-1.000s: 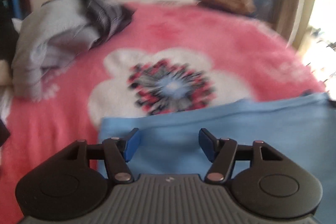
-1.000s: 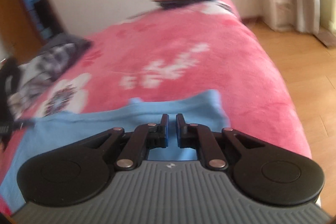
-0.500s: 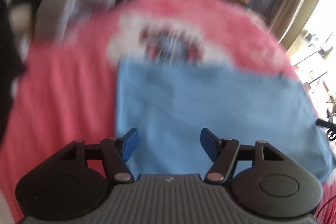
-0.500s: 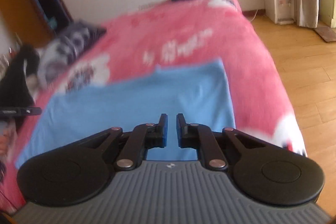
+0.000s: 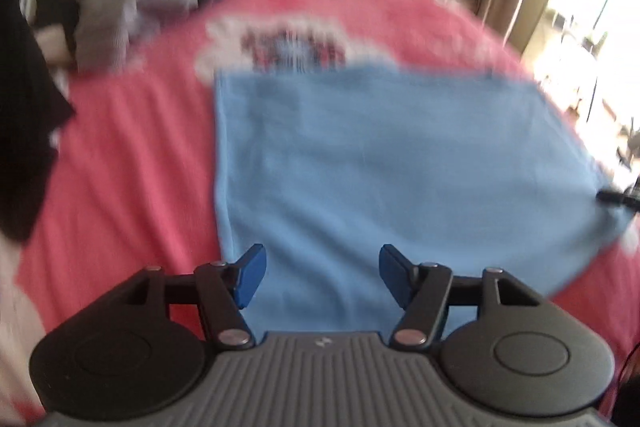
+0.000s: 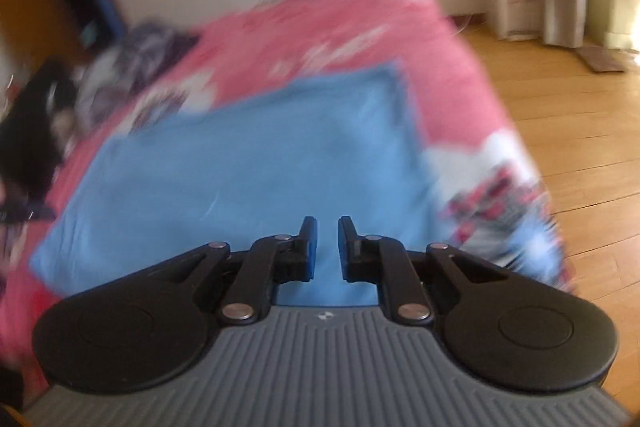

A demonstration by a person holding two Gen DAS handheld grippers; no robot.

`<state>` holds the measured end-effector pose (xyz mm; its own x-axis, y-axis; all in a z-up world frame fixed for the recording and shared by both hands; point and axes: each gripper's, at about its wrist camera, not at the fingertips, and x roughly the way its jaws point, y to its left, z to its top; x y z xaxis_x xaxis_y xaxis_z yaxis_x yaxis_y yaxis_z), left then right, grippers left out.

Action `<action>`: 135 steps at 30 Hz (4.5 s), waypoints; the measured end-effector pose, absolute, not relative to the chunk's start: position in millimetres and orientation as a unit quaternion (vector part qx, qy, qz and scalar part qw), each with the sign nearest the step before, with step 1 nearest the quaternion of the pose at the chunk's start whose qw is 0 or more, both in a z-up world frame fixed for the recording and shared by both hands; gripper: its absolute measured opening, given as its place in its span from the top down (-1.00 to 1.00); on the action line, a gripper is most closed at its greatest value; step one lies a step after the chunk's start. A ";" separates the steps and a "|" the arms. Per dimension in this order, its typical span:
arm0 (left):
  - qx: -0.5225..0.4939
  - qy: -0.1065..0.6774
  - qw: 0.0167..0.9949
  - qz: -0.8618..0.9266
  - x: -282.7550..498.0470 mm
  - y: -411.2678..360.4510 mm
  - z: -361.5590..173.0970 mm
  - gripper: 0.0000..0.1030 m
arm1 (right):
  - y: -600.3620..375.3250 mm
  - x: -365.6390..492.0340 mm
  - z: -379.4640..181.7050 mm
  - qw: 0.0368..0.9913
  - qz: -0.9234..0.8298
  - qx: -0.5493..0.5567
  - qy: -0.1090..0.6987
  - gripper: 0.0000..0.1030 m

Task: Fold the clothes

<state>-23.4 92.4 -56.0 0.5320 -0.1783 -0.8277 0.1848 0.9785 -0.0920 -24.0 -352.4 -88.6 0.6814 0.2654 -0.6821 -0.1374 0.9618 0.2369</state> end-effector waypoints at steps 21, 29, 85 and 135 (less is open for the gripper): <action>0.031 0.486 0.871 -0.062 -80.5 145.4 -40.6 -0.24 | -412.6 -96.2 -78.6 0.908 -0.042 0.125 0.398 0.72; 0.003 0.452 0.887 -0.095 -67.8 117.3 -30.5 -0.24 | -372.5 -73.2 -64.2 0.922 0.030 0.113 0.369 0.71; -0.042 0.423 0.903 -0.065 -26.9 45.0 -36.9 -0.99 | -258.4 -15.6 -37.2 0.919 0.035 0.020 0.392 -0.97; 0.026 0.445 0.895 0.016 -0.9 36.6 -44.7 -0.99 | -235.9 -20.2 -34.3 0.934 0.014 -0.021 0.357 -0.97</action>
<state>-0.9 36.6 -44.7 0.6042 0.0519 -0.7951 -0.0060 0.9981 0.0607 -20.2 -235.9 -34.3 0.7443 0.0104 -0.6678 -0.0403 0.9988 -0.0294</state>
